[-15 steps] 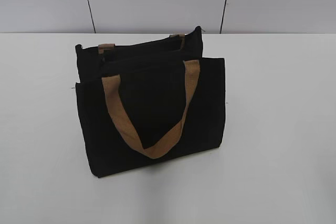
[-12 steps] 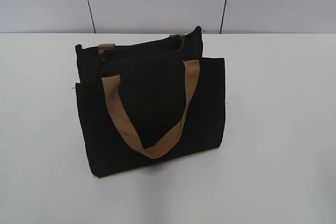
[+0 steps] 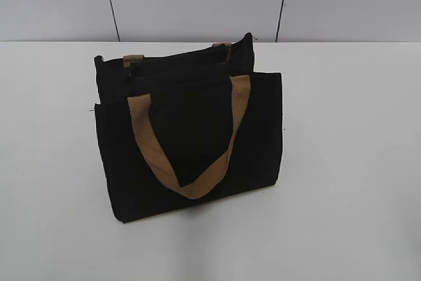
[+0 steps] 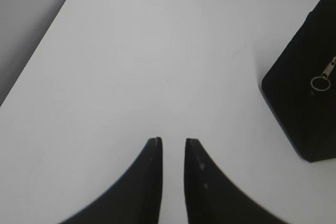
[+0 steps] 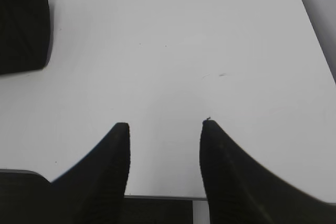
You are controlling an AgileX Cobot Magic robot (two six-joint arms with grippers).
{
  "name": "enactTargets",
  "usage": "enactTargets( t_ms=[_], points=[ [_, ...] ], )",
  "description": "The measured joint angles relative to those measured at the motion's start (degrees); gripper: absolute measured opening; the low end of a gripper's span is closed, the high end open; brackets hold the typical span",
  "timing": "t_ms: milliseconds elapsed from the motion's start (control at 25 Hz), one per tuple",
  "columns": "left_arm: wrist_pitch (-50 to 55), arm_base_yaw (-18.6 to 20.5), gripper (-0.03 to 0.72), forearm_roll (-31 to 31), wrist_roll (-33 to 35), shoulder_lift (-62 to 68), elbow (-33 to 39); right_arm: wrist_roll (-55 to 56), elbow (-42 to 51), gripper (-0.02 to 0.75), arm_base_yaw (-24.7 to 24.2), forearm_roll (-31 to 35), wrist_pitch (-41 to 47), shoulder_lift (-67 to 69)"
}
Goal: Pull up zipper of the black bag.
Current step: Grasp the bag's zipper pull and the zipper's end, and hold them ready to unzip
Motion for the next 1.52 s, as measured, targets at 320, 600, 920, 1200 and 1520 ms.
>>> enactTargets(
  t_ms=[320, 600, 920, 1200, 1520],
  points=[
    [0.0, 0.0, 0.115, 0.0, 0.0, 0.0, 0.0, 0.0, 0.0, 0.34, 0.0, 0.0, 0.0, 0.0],
    [0.0, 0.0, 0.117, 0.0, 0.0, 0.0, 0.0, 0.0, 0.0, 0.34, 0.0, 0.0, 0.0, 0.0],
    [0.0, 0.0, 0.132, 0.0, 0.0, 0.0, 0.0, 0.0, 0.0, 0.34, 0.0, 0.0, 0.0, 0.0],
    [0.0, 0.0, 0.319, 0.0, 0.0, 2.2, 0.0, 0.0, 0.0, 0.34, 0.0, 0.0, 0.0, 0.0],
    [0.0, 0.0, 0.505, 0.9, 1.1, 5.7, 0.0, 0.0, 0.0, 0.34, 0.0, 0.0, 0.0, 0.0]
  ],
)
